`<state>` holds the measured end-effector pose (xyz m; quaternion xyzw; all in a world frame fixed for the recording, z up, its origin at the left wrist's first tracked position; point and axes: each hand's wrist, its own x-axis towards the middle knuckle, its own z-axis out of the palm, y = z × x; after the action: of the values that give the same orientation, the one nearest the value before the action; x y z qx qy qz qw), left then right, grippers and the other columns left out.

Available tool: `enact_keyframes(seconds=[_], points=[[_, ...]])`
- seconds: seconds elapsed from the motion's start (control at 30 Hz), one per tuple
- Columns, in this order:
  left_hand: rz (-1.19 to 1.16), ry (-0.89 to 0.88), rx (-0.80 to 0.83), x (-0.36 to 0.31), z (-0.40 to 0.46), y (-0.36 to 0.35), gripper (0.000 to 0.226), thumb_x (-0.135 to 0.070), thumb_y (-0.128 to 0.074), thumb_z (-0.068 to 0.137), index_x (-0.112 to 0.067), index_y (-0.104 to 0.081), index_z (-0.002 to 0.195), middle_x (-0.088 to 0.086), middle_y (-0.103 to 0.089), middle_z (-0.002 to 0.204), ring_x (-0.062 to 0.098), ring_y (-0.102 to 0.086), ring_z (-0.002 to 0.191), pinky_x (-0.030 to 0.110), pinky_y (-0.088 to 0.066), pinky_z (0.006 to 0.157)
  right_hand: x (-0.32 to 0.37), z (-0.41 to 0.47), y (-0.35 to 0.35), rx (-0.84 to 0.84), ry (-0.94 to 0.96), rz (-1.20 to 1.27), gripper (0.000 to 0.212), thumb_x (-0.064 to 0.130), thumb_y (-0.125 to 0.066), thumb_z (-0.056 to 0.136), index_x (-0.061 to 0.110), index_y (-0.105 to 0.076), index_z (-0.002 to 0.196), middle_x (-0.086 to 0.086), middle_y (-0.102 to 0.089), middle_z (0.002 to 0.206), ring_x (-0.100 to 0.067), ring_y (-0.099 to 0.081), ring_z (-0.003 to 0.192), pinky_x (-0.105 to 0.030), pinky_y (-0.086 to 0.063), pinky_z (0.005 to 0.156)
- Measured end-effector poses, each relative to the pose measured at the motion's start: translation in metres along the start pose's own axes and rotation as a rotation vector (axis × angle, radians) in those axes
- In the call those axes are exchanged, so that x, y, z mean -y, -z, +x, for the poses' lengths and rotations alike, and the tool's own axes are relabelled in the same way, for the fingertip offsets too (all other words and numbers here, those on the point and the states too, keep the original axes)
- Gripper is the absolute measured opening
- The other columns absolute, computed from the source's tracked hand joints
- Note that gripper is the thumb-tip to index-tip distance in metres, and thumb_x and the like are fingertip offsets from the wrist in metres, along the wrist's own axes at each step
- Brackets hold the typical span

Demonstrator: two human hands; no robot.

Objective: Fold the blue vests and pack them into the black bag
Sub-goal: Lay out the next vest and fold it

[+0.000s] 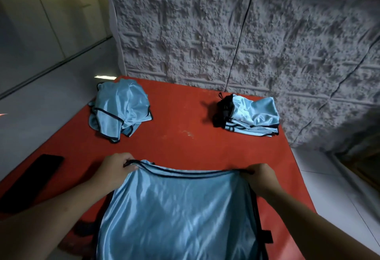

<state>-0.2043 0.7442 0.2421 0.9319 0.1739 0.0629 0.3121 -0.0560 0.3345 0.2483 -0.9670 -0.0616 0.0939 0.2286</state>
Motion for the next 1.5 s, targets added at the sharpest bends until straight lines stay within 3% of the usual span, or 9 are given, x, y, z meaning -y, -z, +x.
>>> enact_keyframes(seconds=[0.07,0.2,0.47,0.6,0.73,0.87,1.0,1.3,1.5], points=[[-0.011,-0.015,0.008,-0.004,0.013,0.000,0.026,-0.014,-0.080,0.085,-0.014,-0.064,0.064,-0.013,-0.052,0.047,0.000,-0.051,0.049,0.015,-0.033,0.048,-0.003,0.016,0.009,0.023,-0.045,-0.005,0.046,0.019,-0.071,0.088,0.016,-0.049,0.047,0.005,-0.045,0.046,-0.018,-0.047,0.051,-0.026,-0.032,0.047],[-0.008,-0.010,0.028,-0.012,0.050,-0.008,0.029,-0.017,-0.081,0.084,-0.015,-0.063,0.061,-0.008,-0.054,0.054,0.003,-0.048,0.052,0.021,-0.033,0.051,-0.003,0.052,0.019,0.067,-0.107,-0.043,0.038,0.022,-0.069,0.090,0.014,-0.057,0.055,-0.002,-0.051,0.054,-0.021,-0.048,0.053,-0.024,-0.033,0.047],[-0.008,-0.016,-0.028,-0.026,0.123,-0.039,0.008,-0.014,-0.077,0.088,-0.008,-0.072,0.086,0.005,-0.068,0.084,0.026,-0.065,0.086,0.030,-0.041,0.072,0.003,0.111,0.025,-0.039,-0.136,-0.051,0.012,0.016,-0.071,0.085,0.008,-0.079,0.087,-0.011,-0.072,0.081,-0.028,-0.062,0.070,-0.030,-0.049,0.062],[0.000,0.052,-0.093,-0.034,0.133,-0.043,0.022,-0.021,-0.075,0.089,-0.011,-0.069,0.108,0.007,-0.068,0.100,0.029,-0.064,0.101,0.034,-0.047,0.084,0.020,0.098,0.023,-0.151,-0.155,-0.074,0.029,0.004,-0.060,0.080,0.003,-0.072,0.106,-0.019,-0.070,0.104,-0.037,-0.064,0.095,-0.044,-0.058,0.085],[0.237,-0.182,-0.345,-0.073,0.092,-0.048,0.043,-0.016,-0.072,0.077,-0.018,-0.059,0.118,0.009,-0.056,0.115,0.035,-0.048,0.115,0.047,-0.041,0.099,0.053,0.053,-0.007,-0.404,0.180,-0.112,0.049,0.006,-0.061,0.077,0.009,-0.062,0.126,-0.017,-0.059,0.121,-0.039,-0.053,0.113,-0.045,-0.047,0.097],[0.348,-0.406,-0.004,-0.102,0.050,-0.084,0.036,-0.034,-0.054,0.094,-0.025,-0.058,0.129,-0.001,-0.054,0.137,0.025,-0.046,0.133,0.042,-0.033,0.109,0.057,0.042,-0.058,-0.125,0.395,-0.256,0.057,0.035,-0.061,0.090,0.017,-0.049,0.143,-0.009,-0.050,0.144,-0.034,-0.044,0.136,-0.046,-0.036,0.113],[0.538,-0.156,0.230,-0.068,0.067,-0.105,0.064,-0.066,-0.008,0.099,-0.044,0.003,0.158,-0.012,0.012,0.167,0.022,0.015,0.155,0.055,0.012,0.122,0.027,0.048,-0.059,-0.051,0.166,-0.347,0.079,0.074,-0.012,0.095,0.029,-0.010,0.160,-0.005,-0.007,0.170,-0.024,0.002,0.157,-0.049,0.001,0.126],[0.615,-0.013,0.125,-0.029,0.081,-0.072,0.075,-0.066,0.001,0.096,-0.031,0.002,0.162,-0.003,0.008,0.170,0.022,0.013,0.156,0.055,0.011,0.123,-0.005,0.056,-0.037,-0.060,-0.027,-0.352,0.077,0.066,-0.007,0.099,0.024,0.000,0.162,-0.002,0.007,0.170,-0.022,0.014,0.156,-0.055,0.009,0.123],[0.527,-0.151,0.197,-0.069,0.003,-0.070,0.096,-0.066,0.016,0.079,-0.027,-0.014,0.162,-0.003,-0.004,0.170,0.018,0.007,0.157,0.052,0.012,0.123,0.051,-0.023,-0.063,0.049,0.219,-0.302,0.073,0.061,-0.012,0.101,0.022,-0.002,0.162,-0.004,0.002,0.170,-0.024,0.009,0.156,-0.049,0.003,0.125]])
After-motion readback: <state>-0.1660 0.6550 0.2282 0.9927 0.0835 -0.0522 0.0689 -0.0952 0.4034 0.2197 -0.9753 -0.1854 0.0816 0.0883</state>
